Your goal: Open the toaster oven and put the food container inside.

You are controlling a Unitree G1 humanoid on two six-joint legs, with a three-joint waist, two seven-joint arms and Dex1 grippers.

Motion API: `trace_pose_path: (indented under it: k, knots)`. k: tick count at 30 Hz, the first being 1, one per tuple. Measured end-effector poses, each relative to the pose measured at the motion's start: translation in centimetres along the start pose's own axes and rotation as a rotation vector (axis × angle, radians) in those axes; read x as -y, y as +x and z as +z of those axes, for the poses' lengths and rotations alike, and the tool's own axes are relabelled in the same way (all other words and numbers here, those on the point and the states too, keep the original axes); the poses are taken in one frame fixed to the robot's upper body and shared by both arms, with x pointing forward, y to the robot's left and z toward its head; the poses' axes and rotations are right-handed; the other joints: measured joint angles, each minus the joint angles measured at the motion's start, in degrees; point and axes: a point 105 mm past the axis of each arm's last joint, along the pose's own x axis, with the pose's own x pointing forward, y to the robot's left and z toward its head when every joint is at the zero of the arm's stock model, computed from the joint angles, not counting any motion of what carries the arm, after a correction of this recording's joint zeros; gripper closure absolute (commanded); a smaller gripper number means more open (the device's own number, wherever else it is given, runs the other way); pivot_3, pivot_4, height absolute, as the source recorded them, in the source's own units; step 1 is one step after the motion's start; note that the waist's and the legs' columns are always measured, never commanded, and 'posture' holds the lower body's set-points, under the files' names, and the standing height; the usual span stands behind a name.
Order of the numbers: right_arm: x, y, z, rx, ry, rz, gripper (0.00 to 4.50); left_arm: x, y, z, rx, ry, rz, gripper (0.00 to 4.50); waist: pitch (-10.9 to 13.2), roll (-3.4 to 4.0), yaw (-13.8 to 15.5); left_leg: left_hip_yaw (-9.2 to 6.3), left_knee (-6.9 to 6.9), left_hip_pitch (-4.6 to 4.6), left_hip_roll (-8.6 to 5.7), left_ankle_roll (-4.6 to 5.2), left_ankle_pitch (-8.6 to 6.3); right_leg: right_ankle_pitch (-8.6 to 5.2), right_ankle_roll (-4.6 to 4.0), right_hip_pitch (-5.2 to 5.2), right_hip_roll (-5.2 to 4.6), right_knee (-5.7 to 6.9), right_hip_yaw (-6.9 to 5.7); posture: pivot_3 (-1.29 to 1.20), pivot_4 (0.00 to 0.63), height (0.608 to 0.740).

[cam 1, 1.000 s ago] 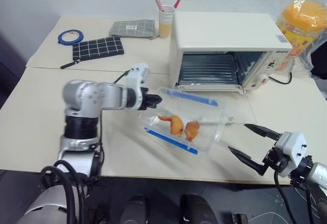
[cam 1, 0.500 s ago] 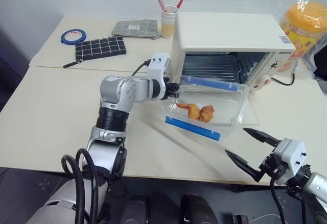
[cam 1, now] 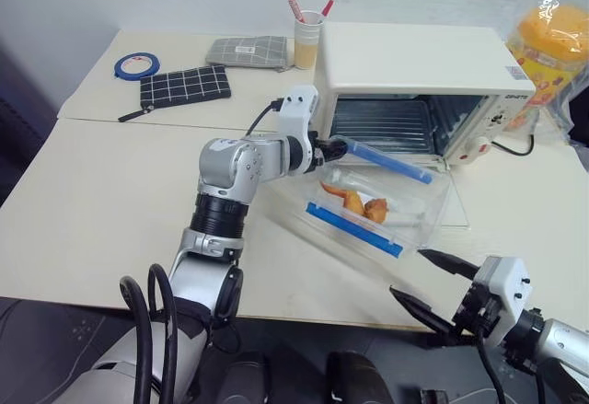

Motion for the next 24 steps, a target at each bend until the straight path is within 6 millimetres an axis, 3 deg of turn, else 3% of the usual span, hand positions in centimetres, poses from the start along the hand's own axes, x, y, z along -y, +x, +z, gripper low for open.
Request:
trace_pose_path:
  k: [4, 8, 11, 14, 17, 20, 24]
  knots:
    - [-1.0, -0.8, -1.6, -0.091, 0.066, 0.028, 0.0, 0.0, -0.2, 0.5, 0.032, 0.017, -0.049, 0.02, 0.0, 0.0, 0.0, 0.01, -0.05, -0.01, -0.01, 0.0, 0.0, 0.0, 0.0, -0.01, 0.0, -0.03, -0.01, 0.0, 0.15, 0.74]
    - [-1.0, -1.2, -1.7, -0.105, 0.072, 0.019, 0.0, -0.1, -0.9, 1.6, 0.101, 0.061, -0.122, 0.02, 0.0, 0.0, -0.1, 0.01, -0.04, -0.01, -0.02, 0.0, 0.0, 0.0, 0.0, -0.01, 0.0, -0.02, -0.01, 0.0, 0.15, 0.74]
    - [-1.4, -1.4, -1.9, -0.111, 0.086, 0.037, 0.18, 0.0, -2.9, 2.6, 0.14, 0.114, -0.265, 0.01, 0.0, 0.0, -0.2, 0.0, -0.06, -0.02, 0.01, -0.01, 0.0, 0.0, 0.0, -0.03, 0.02, -0.02, -0.03, 0.0, 0.15, 0.74]
    - [-1.9, -1.5, -1.9, -0.105, 0.11, 0.062, 1.02, -0.3, -5.3, 3.6, 0.174, 0.221, -0.385, 0.63, 0.0, 0.01, -0.2, 0.02, -0.06, -0.01, 0.0, -0.01, 0.0, 0.0, 0.0, -0.02, 0.02, -0.02, -0.04, 0.0, 0.15, 0.74]
    - [-2.4, -1.4, -1.4, -0.087, 0.108, 0.083, 1.98, -1.5, -7.4, 3.3, 0.149, 0.358, -0.452, 1.48, 0.0, 0.02, -0.4, 0.04, -0.04, 0.03, 0.01, -0.01, 0.0, 0.0, 0.0, -0.01, 0.03, -0.01, -0.01, 0.0, 0.15, 0.74]
    - [-3.2, -0.7, -0.6, -0.049, 0.099, 0.117, 3.08, -3.8, -9.5, 0.4, 0.06, 0.54, -0.508, 2.48, -0.1, 0.12, -0.8, 0.08, -0.07, 0.08, 0.06, -0.02, 0.0, -0.01, -0.01, -0.02, 0.08, -0.01, 0.03, 0.0, 0.15, 0.74]
    - [-4.2, 0.8, 0.0, -0.008, 0.093, 0.162, 4.49, -5.5, -10.5, -4.0, -0.061, 0.578, -0.598, 3.72, 0.0, 0.07, -0.2, -0.02, 0.04, -0.06, 0.06, 0.06, -0.02, -0.01, -0.01, -0.02, 0.02, -0.02, -0.01, 0.0, 0.15, 0.74]
